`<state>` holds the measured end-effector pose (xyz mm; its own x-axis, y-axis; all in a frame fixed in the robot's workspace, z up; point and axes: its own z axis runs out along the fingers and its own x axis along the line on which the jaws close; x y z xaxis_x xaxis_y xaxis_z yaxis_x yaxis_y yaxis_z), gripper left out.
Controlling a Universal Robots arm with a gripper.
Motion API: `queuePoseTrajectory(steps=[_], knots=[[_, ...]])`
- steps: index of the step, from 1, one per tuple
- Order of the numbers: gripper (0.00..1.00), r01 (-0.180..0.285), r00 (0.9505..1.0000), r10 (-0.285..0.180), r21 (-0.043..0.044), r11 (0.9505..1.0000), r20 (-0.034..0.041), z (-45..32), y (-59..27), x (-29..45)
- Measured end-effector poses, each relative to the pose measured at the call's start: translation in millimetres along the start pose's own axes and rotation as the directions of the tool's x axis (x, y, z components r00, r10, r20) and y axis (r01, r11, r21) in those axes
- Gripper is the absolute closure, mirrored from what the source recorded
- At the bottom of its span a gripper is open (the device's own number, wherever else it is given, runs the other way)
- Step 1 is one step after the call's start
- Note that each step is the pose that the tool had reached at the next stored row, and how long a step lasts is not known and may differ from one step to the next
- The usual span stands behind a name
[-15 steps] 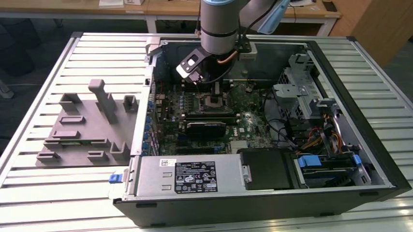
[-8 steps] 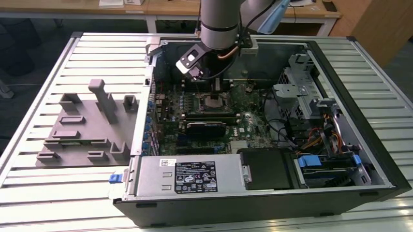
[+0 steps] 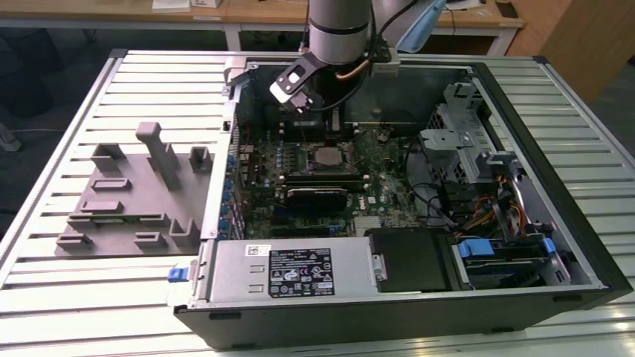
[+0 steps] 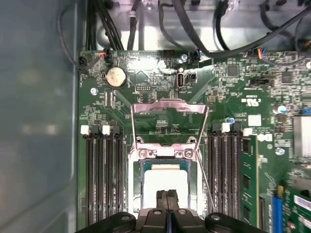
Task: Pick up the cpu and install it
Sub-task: 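Place the cpu into insertion slot, then close the cpu cover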
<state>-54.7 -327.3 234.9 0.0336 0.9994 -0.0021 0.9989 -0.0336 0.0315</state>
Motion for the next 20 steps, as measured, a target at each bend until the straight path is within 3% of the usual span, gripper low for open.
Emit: queuePoseTrajectory(steps=[6,20], knots=[[0.89,0.0,1.0,0.0,-0.0006,1.0,0.0,-15.9,0.5,0.0],[0.89,0.0,1.0,0.0,-0.0006,1.0,0.0,-17.5,0.5,0.0]])
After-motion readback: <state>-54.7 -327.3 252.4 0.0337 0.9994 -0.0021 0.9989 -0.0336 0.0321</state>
